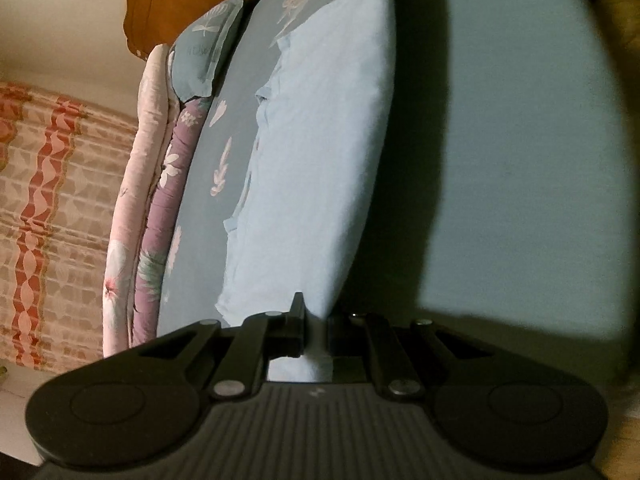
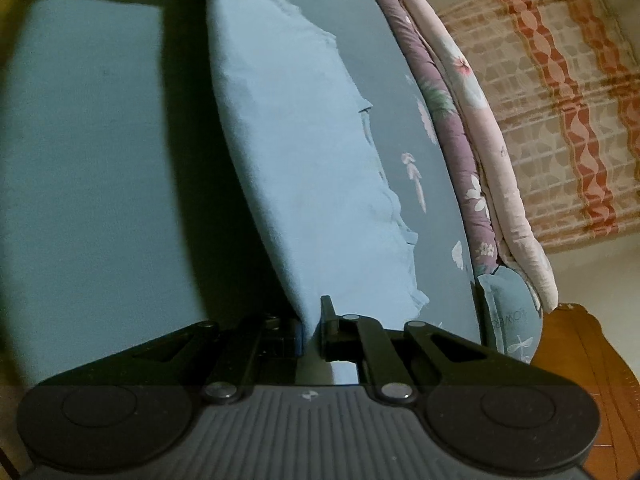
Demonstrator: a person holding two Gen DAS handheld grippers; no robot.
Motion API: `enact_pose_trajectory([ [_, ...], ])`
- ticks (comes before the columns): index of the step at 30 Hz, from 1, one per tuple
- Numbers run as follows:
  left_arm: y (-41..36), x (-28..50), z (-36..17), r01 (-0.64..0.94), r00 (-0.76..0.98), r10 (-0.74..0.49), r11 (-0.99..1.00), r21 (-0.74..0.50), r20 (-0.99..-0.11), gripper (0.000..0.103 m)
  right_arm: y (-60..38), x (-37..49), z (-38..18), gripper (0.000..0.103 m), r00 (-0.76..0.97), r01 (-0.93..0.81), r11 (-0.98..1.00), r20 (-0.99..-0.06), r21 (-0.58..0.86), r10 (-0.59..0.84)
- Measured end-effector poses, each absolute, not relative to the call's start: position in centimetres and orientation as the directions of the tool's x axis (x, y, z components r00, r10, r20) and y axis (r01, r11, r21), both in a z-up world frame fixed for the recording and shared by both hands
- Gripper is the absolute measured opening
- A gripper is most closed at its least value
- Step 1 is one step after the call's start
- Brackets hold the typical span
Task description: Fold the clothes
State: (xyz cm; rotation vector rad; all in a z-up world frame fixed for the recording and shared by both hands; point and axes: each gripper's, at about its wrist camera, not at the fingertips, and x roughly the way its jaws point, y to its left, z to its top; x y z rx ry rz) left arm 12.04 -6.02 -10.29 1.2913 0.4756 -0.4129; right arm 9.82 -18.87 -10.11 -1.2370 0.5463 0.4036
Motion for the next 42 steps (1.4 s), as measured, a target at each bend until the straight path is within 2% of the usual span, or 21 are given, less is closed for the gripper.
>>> enact_pose_trajectory([
  [7,-5.8,6.2,-10.2,0.533,0.841,-0.048,0.234,0.813,-0.538,0.007,-18.8,4.4,-10.2,0.011,0.826,-0.538,0.280,-0.564,-0.795,-0.015],
  [14,-5.0,4.5,-9.7,0.536,0.836,-0.040,0.276,0.798,-0.547,0.007,-18.7,2.4,-10.1,0.011,0.833,-0.520,0.297,-0.552,-0.801,-0.029],
  [18,-4.6,4.7,-9.5,0.556,0.817,-0.045,0.329,0.764,-0.575,0.007,-18.7,2.2,-10.1,0.011,0.824,-0.526,0.320,-0.565,-0.788,-0.037],
  [24,-2.6,3.8,-8.1,0.594,0.769,-0.054,0.428,0.681,-0.637,0.007,-20.6,0.2,-9.4,0.018,0.808,-0.526,0.362,-0.585,-0.770,-0.071],
  [28,-0.9,3.5,-6.1,0.570,0.773,-0.054,0.499,0.653,-0.632,0.013,-23.2,-0.3,-7.6,0.018,0.802,-0.487,0.455,-0.588,-0.746,-0.106],
  [33,-1.1,7.2,-3.9,0.526,0.792,-0.116,0.629,0.573,-0.600,0.014,-23.8,2.5,-5.4,0.022,0.801,-0.434,0.681,-0.599,-0.590,-0.008],
  [39,-1.0,11.0,-4.5,0.594,0.667,-0.328,0.776,0.212,-0.668,0.015,-21.8,6.4,-6.2,0.025,0.734,-0.463,0.857,-0.640,-0.226,0.227],
  [41,-0.1,11.1,-5.7,0.585,0.640,-0.339,0.797,0.151,-0.690,0.017,-21.7,6.8,-7.1,0.032,0.710,-0.452,0.882,-0.652,-0.133,0.265],
  [42,0.5,10.9,-6.2,0.568,0.641,-0.335,0.812,0.134,-0.690,0.017,-21.7,6.9,-7.6,0.032,0.700,-0.441,0.893,-0.658,-0.091,0.278],
])
